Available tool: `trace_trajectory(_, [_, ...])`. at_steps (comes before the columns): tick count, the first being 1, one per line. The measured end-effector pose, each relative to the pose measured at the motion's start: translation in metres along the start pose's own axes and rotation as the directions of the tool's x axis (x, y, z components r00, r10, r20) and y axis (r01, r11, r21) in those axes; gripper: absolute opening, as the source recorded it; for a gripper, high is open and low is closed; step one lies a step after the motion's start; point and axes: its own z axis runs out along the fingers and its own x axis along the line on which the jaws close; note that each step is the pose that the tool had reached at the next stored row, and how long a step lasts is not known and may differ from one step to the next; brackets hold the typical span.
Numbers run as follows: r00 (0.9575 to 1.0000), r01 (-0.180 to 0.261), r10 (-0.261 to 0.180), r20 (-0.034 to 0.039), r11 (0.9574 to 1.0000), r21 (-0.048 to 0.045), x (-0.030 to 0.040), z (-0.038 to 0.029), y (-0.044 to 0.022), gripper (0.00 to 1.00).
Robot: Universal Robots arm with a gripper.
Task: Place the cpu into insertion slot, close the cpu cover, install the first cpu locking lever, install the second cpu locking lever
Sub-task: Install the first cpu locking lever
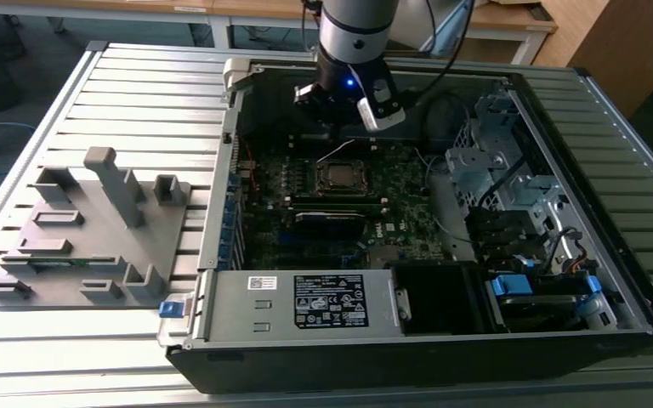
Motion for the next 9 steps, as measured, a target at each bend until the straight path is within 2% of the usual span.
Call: trace_trajectory(9, [1.0000,0.000,0.000,0.0000,1.0000,0.0000,-0.0104,-0.0001,0.0002,0.10])
